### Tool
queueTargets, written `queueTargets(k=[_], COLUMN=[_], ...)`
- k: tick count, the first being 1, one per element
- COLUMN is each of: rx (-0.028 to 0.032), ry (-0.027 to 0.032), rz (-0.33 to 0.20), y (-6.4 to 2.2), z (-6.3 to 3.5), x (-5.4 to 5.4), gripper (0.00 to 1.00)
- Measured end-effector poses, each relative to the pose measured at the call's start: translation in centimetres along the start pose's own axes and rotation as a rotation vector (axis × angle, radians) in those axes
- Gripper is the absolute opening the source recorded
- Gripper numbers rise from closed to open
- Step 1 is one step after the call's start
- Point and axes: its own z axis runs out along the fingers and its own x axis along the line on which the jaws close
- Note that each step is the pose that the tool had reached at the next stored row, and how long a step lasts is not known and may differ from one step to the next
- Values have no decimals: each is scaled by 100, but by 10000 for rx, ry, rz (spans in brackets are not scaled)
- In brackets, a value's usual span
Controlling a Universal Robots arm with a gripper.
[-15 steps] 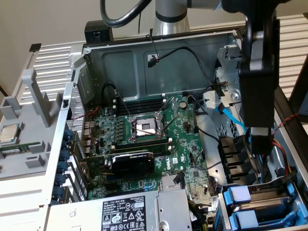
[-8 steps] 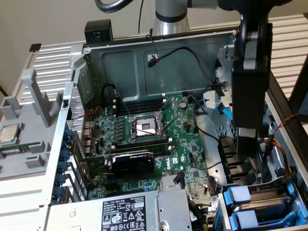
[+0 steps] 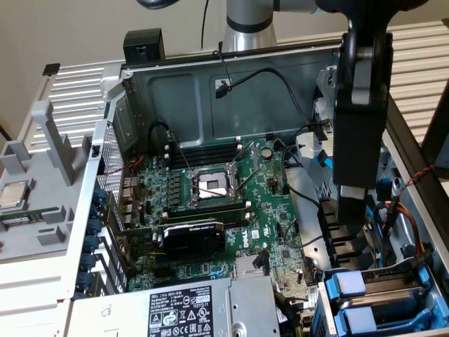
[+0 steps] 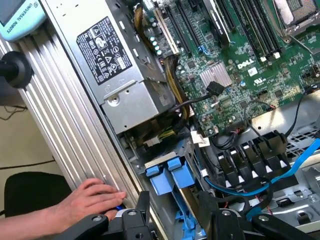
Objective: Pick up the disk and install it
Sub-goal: 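Insert the second disk wire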
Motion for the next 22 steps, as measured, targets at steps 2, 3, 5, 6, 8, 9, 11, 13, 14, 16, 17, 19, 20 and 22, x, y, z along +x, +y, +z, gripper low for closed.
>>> queueTargets(k=[2, 3, 5, 6, 8, 9, 11, 13, 14, 16, 17, 19, 20, 22], rx=[-106, -162, -280, -338, -436, -480, -557, -617, -643, -674, -679, -669, -657, -627], ry=[-204, -314, -543, -654, -831, -914, -1055, -1173, -1214, -1265, -1283, -1311, -1322, -1349], rz=[10, 15, 27, 30, 30, 25, 10, -20, -41, -114, -172, -367, -495, -753], y=[-28, -37, -53, -60, -69, -72, -76, -82, -87, -94, -98, -104, -106, -110], z=[-11, -10, -3, 1, 6, 7, 9, 10, 11, 11, 11, 13, 12, 12], x=[52, 71, 103, 116, 134, 139, 147, 149, 148, 144, 142, 139, 138, 136], gripper=[52, 52, 52, 52, 52, 52, 52, 52, 52, 52, 52, 52, 52, 52])
